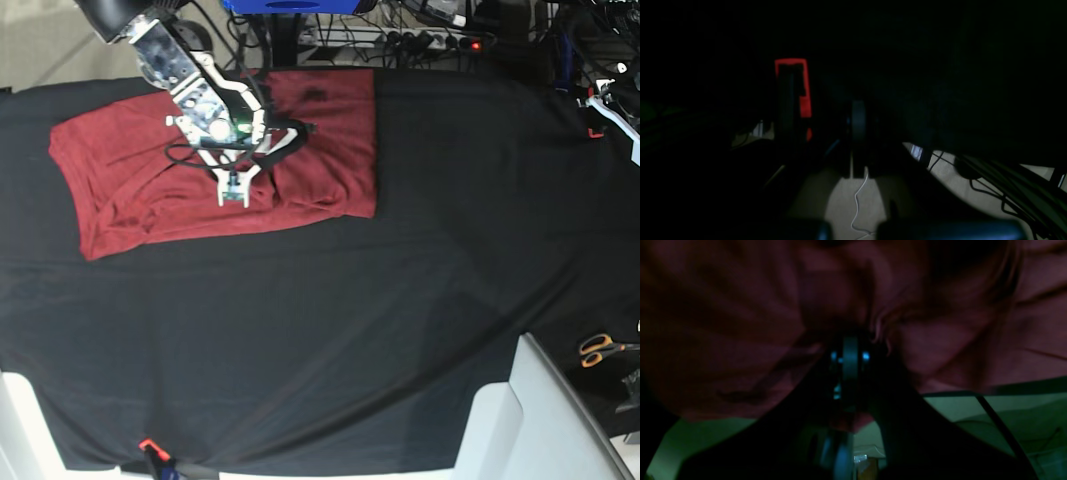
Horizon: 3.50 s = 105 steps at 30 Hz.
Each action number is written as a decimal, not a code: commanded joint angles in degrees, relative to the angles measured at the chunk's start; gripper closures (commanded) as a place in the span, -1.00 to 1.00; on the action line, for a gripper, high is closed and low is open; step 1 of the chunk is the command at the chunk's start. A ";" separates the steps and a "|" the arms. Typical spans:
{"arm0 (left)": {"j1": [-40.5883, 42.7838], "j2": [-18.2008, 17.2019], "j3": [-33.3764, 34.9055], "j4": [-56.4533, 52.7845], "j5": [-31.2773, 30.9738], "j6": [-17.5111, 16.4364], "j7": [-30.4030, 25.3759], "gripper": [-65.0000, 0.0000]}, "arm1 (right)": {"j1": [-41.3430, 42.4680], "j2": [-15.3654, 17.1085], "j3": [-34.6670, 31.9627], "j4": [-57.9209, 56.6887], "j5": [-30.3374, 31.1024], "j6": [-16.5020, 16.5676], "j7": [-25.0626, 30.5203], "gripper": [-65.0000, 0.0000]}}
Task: Fold the T-shirt properly
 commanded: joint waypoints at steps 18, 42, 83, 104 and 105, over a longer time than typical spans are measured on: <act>0.02 -1.05 -0.25 0.76 -0.55 -0.30 -0.78 1.00 | 2.35 7.23 -2.37 13.82 -0.12 2.15 2.71 0.96; 0.11 -0.88 -0.25 0.76 -0.55 -0.30 -0.78 1.00 | 16.77 13.30 -24.00 2.13 -0.12 4.08 2.01 -0.39; -1.47 -1.23 -0.25 -5.48 -0.55 -0.30 -0.86 1.00 | 27.41 12.94 -27.52 -10.36 -0.04 4.17 3.59 0.93; 0.81 -3.78 -0.25 -6.71 -0.55 -0.30 -6.23 1.00 | 10.00 14.79 -5.28 15.05 -0.12 3.82 3.68 -0.08; 1.60 -3.95 -0.25 -6.98 -0.55 -0.30 -7.98 1.00 | 6.92 14.79 -3.08 17.95 -0.12 3.90 3.68 -0.07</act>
